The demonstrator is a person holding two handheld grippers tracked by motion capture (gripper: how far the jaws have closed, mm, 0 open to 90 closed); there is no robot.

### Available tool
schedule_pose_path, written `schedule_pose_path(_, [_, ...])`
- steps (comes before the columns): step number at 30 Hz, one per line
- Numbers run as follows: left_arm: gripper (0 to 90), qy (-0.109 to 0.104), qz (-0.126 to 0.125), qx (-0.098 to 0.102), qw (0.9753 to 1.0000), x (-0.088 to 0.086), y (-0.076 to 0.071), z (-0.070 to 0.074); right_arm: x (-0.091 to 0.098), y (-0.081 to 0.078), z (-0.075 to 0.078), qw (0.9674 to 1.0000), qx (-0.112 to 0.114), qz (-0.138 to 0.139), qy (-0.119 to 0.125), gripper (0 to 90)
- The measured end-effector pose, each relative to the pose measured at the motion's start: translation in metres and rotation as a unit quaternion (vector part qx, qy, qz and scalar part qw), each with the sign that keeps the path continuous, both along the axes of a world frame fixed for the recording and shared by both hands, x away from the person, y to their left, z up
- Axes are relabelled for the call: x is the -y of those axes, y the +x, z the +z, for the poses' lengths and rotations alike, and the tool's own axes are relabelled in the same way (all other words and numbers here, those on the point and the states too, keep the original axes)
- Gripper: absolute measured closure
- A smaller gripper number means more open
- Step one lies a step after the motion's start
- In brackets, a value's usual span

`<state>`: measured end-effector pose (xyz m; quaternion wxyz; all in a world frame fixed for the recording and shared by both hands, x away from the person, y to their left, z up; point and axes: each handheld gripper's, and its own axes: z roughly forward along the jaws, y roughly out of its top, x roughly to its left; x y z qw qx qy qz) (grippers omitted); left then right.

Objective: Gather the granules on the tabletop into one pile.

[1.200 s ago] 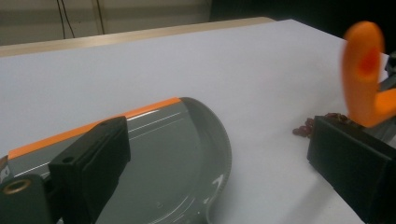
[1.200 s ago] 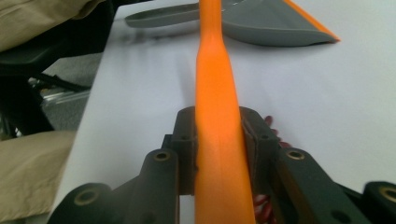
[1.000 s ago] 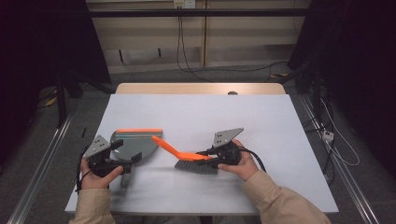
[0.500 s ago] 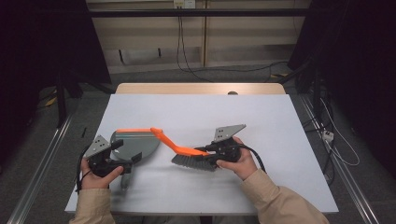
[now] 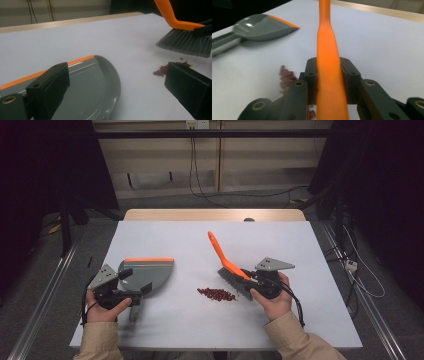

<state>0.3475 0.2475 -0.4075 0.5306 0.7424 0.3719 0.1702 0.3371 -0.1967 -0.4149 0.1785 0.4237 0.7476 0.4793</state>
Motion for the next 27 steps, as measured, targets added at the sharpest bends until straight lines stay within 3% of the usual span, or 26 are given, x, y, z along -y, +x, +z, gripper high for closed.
schedule_pose_path(6, [5.9,-0.010,-0.004,0.002,0.9999,-0.001,0.000,0.000,0.008,-0.012,0.002,0.9962,0.018,-0.079,-0.032,70.8])
schedule_pose_path(9, [5.8,-0.011,-0.005,0.004,0.9999,-0.002,0.001,0.001,0.011,-0.015,-0.002,0.9936,0.016,-0.107,-0.032,70.8])
schedule_pose_path(12, [5.8,-0.013,-0.008,0.002,0.9999,-0.001,0.002,0.000,0.009,-0.017,-0.008,0.9907,0.015,-0.127,-0.047,70.8])
schedule_pose_path(22, [5.9,-0.011,-0.005,0.006,0.9999,-0.001,-0.001,0.002,-0.016,-0.025,-0.018,0.9860,0.018,-0.151,-0.069,70.6])
schedule_pose_path(27, [5.9,-0.008,-0.006,0.009,0.9999,-0.001,-0.002,0.002,-0.031,-0.030,-0.021,0.9852,0.019,-0.159,-0.062,70.1])
